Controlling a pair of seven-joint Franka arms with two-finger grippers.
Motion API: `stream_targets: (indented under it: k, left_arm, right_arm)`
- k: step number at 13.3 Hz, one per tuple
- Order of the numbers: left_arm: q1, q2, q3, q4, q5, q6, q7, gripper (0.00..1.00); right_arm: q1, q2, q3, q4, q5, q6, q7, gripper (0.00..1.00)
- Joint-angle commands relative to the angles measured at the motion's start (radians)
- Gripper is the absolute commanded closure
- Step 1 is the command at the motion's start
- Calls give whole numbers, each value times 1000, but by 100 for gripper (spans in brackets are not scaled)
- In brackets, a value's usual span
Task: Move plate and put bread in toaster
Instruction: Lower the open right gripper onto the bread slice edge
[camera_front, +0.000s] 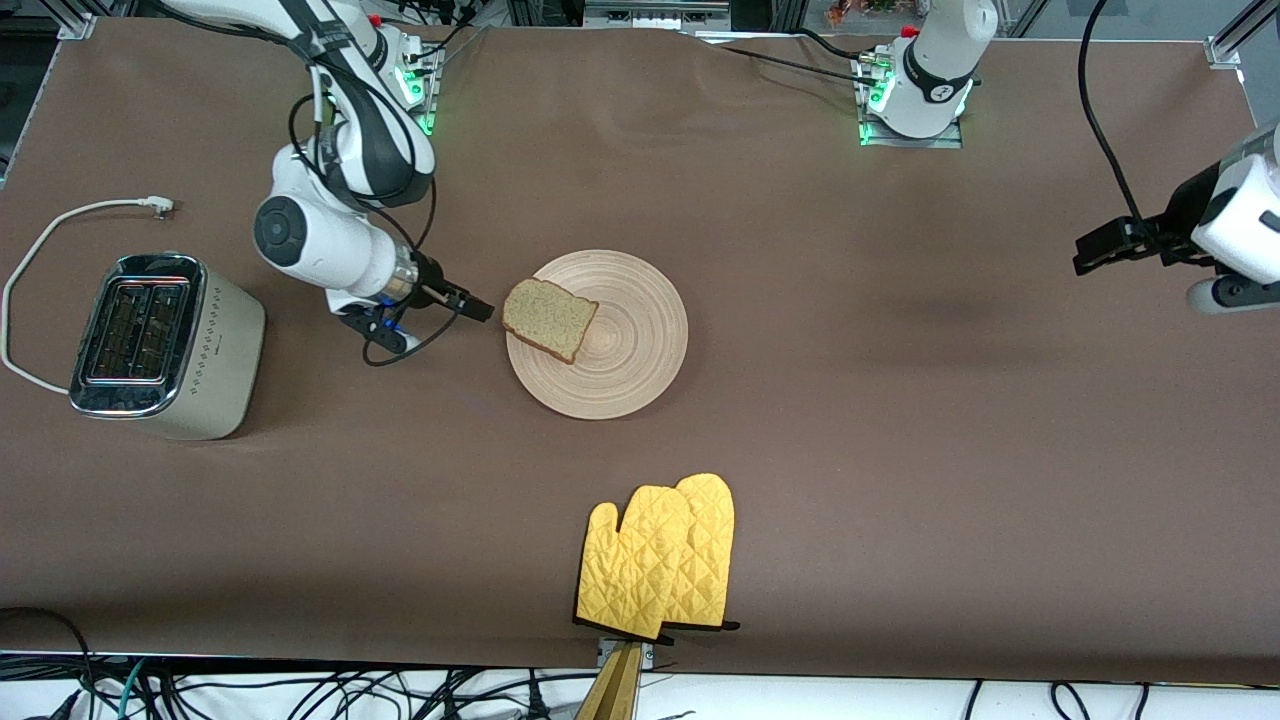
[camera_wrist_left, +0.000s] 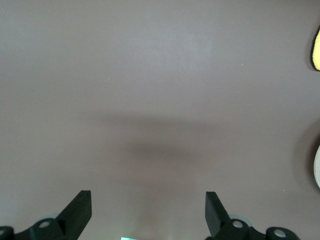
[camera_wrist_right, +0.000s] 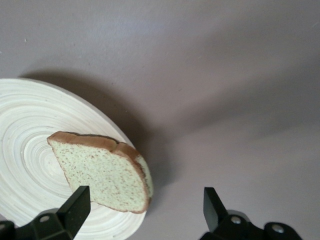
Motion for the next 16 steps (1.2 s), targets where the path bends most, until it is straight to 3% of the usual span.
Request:
stream_targets:
  k: [1, 10, 11, 13, 14, 16]
  left_arm:
    - [-11, -7, 7, 1, -25, -5, -13, 0]
    - [5, -7, 7, -2, -39, -1, -30, 0]
    - [6, -4, 9, -2, -39, -2, -28, 0]
    - [9, 1, 10, 19, -29, -10, -21, 0]
    - [11, 1, 10, 19, -26, -10, -21, 0]
    - [9, 12, 10, 21, -22, -10, -25, 0]
  right_arm:
    - [-13, 31, 37, -25, 24, 68, 17, 0]
    - [33, 132, 43, -25, 23, 161, 17, 0]
    - [33, 132, 41, -25, 23, 160, 16, 9]
    - [33, 132, 43, -23, 23, 154, 17, 54]
    - [33, 131, 43, -22, 23, 154, 17, 69]
    - [33, 129, 43, -19, 23, 152, 19, 85]
